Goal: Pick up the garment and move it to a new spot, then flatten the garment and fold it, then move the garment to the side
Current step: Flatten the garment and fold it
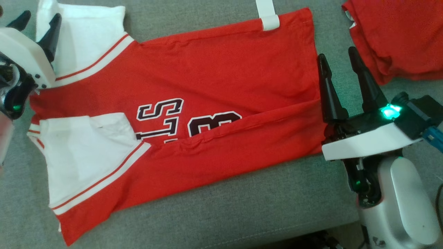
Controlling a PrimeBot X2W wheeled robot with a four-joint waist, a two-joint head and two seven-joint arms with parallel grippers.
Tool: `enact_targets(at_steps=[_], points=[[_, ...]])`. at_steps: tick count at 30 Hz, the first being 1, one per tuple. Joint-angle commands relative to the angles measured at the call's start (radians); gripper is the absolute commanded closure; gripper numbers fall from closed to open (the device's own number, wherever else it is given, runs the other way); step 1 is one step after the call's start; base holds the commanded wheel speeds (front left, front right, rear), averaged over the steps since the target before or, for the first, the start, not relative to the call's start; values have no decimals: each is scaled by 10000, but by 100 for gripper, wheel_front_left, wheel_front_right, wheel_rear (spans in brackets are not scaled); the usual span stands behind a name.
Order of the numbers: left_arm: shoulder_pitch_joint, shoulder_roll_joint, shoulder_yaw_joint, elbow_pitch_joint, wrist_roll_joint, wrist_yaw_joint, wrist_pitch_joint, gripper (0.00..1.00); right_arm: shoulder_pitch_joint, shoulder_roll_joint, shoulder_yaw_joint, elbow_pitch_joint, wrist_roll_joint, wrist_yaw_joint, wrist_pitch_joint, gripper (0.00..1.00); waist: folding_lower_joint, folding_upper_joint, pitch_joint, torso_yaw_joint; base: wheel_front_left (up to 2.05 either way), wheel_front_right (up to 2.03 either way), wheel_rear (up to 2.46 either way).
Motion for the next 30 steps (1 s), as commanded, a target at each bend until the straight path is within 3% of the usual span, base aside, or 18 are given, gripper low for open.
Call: enact_targets(at_steps=[1, 7, 8, 9, 10, 16, 21, 30], points=[[-492, 495, 247, -54, -121, 18, -125, 0, -180, -34, 208, -388, 82, 65, -16, 0, -1, 0, 140, -56, 0, 0, 0], [-850, 481, -332, 247, -461, 18, -256, 0, -211, -34, 125, -320, 102, 65, -99, 0, -1, 0, 351, -58, 0, 0, 0], [-886, 464, -437, 250, -537, 18, -280, 5, -211, -34, 116, -286, 101, 65, -100, 0, -1, 0, 360, -45, 0, 0, 0], [-912, 424, -526, 197, -669, 18, -318, 82, -216, -34, 114, -245, 81, 65, -91, 0, -1, 0, 360, -27, 0, 0, 0], [-938, 407, -608, 116, -808, 18, -375, 100, -221, -34, 106, -206, 57, 65, -89, 0, -1, 0, 353, -1, 0, 0, 0], [-1008, 391, -1123, -292, -1223, 18, -1046, 100, -229, -34, -16, -1, -44, 65, -20, 0, -1, 0, 129, 301, 0, 0, 0], [-821, 168, -1677, -734, -1584, 18, -2451, 100, -380, -34, -449, 664, 225, 65, 375, 0, -1, 0, -787, 1015, 0, 0, 0], [-110, 302, -3104, -2094, -1230, 18, -3579, 100, -1385, -34, -1394, 1989, -7, 65, 2057, 0, -1, 0, -2043, 2262, 0, 0, 0]])
